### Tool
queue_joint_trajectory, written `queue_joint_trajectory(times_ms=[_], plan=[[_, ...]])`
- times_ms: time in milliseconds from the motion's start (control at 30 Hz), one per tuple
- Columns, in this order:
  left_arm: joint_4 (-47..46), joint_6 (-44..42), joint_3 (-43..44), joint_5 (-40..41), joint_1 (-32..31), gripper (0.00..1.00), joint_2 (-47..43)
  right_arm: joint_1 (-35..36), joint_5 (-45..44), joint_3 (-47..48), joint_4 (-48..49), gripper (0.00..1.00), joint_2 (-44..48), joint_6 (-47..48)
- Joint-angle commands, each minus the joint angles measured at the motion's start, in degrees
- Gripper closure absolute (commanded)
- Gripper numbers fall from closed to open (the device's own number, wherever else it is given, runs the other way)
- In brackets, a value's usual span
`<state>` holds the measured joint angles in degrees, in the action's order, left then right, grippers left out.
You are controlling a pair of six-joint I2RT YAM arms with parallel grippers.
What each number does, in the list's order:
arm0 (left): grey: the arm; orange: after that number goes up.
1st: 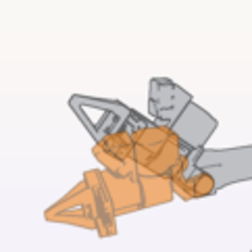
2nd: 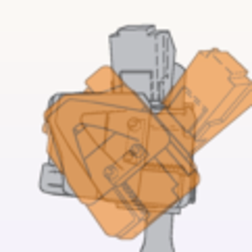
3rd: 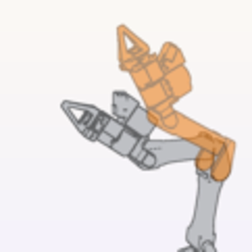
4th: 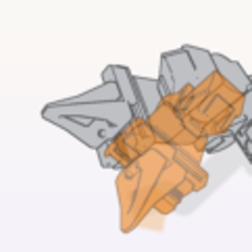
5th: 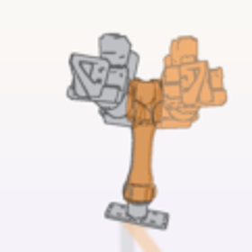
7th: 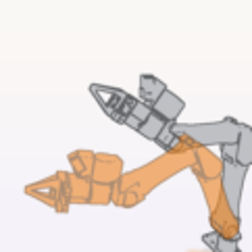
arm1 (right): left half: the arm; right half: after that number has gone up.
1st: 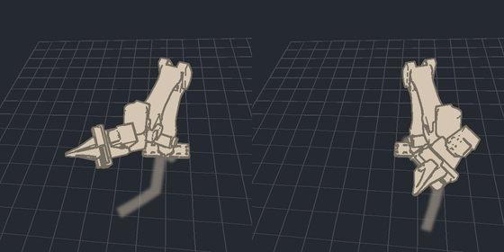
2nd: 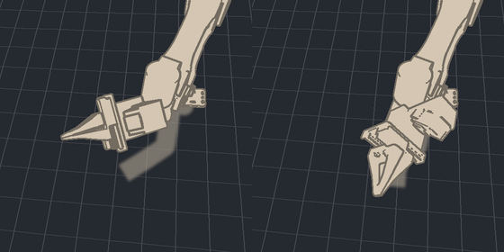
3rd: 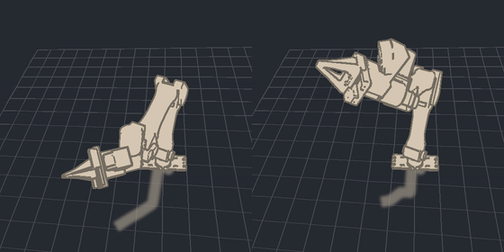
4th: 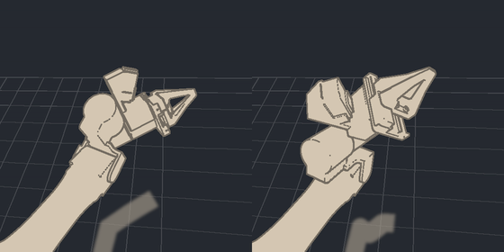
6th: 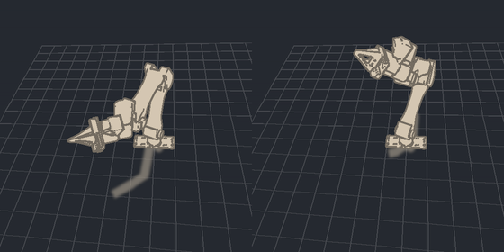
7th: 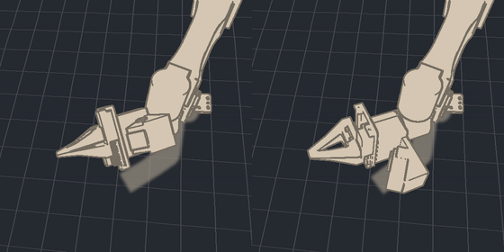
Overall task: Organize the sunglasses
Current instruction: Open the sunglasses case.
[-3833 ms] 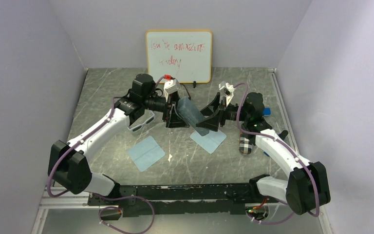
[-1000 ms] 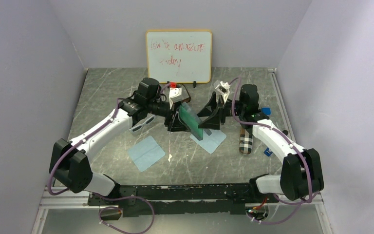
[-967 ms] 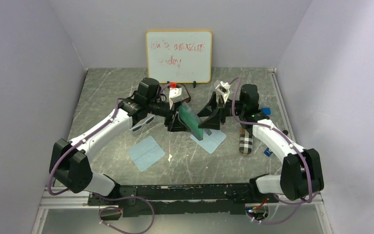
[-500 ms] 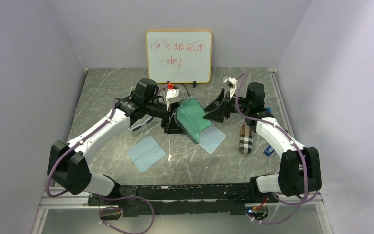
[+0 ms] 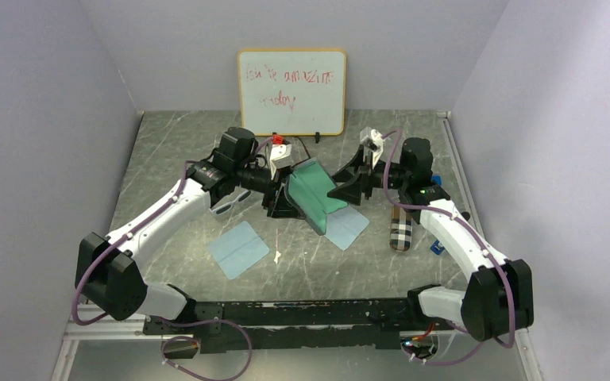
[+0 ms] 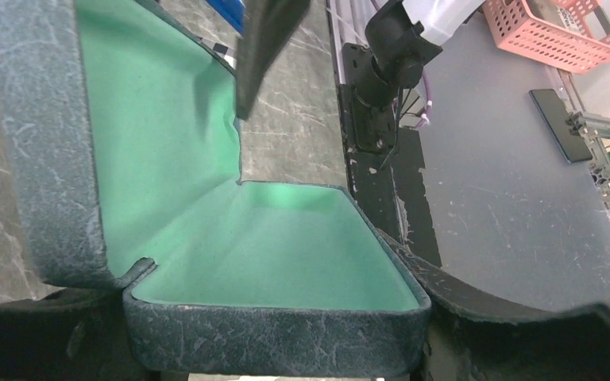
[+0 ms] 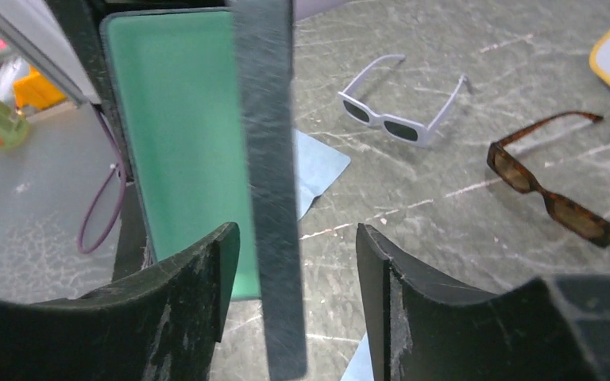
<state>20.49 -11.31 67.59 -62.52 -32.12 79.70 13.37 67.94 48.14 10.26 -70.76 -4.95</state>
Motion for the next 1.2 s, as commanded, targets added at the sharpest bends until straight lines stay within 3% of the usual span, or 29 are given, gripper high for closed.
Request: queue_joint_trajectory(times_ms=[0, 500, 633, 767, 967, 1167], plan=[[-5.2, 2.7, 1.4, -0.8, -0.4, 0.95, -1.2, 2.7, -3.4, 0.3, -3.2, 0.43, 2.6, 7.9], [-6.0, 2.8, 0.8, 0.8, -0.3, 0.93, -0.6, 4.9, -7.4, 0.1, -4.0, 0.67, 3.7, 10.4], [-6.5, 3.6, 0.9, 1.5, -0.3, 0.77, -0.3, 4.9, -7.2, 0.0, -3.9, 0.76, 4.3, 10.1], [-6.5, 3.8, 0.8, 2.3, -0.1, 0.62, -0.4, 4.9, -7.3, -0.1, -3.7, 0.78, 4.8, 9.7], [-7.1, 4.7, 0.3, 3.1, 0.6, 0.49, -1.1, 4.7, -7.8, 0.0, -3.6, 0.83, 5.5, 9.4], [-8.1, 6.2, 0.0, 4.9, 1.5, 0.25, -1.6, 3.8, -8.2, 0.2, -3.6, 0.89, 6.3, 8.9]])
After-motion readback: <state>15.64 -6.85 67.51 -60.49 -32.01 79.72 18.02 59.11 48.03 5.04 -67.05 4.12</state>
